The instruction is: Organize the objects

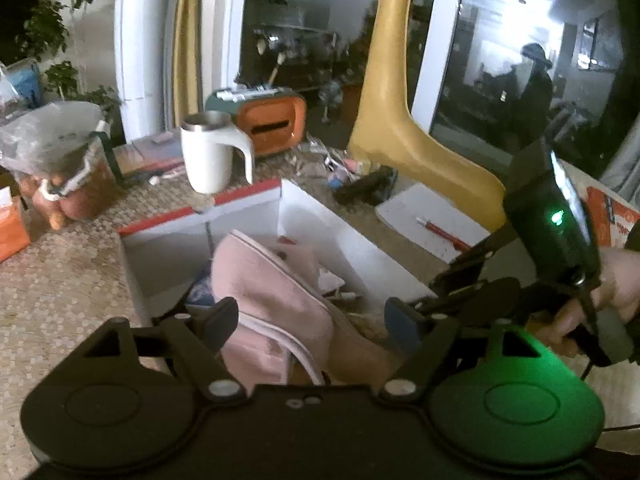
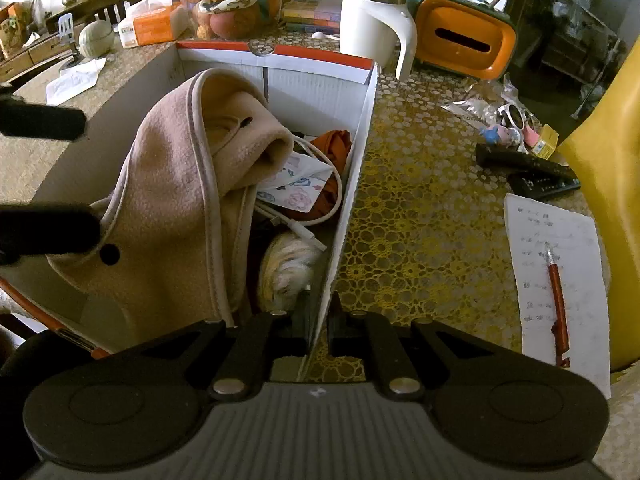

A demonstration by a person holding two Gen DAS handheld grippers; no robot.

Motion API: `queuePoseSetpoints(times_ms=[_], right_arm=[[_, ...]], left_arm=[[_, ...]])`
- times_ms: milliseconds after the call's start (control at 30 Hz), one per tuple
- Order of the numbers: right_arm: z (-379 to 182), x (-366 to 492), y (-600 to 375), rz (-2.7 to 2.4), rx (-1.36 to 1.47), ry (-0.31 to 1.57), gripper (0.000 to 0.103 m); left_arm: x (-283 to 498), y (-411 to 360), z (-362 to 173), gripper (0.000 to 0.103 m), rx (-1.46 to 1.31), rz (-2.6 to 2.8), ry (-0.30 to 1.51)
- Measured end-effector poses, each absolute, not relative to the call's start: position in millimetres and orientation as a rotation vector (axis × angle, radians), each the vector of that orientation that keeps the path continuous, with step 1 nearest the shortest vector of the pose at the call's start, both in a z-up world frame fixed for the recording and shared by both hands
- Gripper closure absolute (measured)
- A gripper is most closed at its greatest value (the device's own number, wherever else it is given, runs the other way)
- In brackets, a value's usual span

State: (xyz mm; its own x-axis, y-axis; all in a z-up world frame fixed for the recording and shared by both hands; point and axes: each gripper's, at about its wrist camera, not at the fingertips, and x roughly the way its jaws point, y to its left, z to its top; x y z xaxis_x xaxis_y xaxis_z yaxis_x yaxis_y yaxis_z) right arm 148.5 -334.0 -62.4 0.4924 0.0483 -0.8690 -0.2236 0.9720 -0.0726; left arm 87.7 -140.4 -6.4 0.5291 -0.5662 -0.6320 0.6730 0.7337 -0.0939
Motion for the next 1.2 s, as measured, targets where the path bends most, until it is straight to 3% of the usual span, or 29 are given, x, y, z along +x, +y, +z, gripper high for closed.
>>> queuePoseSetpoints(times_ms=[367, 967, 1067, 1133, 1200], right_arm=[[-42, 138, -334, 0.159, -0.200, 1.007, 0.095], [32, 53, -338, 0.226, -0.034, 0.710, 0.094], [38, 39, -334, 0.235, -0.029, 0.665, 0.091], [42, 31, -331, 0.241, -0.024, 0.641, 0.083], [45, 23, -329, 0.243, -0.018, 0.619, 0.070]], left_arm=[[73, -111, 16, 0.012, 0.118, -0.661, 0.633], [22, -100, 30, 0.001, 0.115, -0.504, 0.602], [11, -99, 32, 0.001, 0.120, -0.490, 0.587], [5, -98, 33, 0.001, 0.120, -0.487, 0.578], [-1, -97, 34, 0.001, 0.115, -0.483, 0.570]])
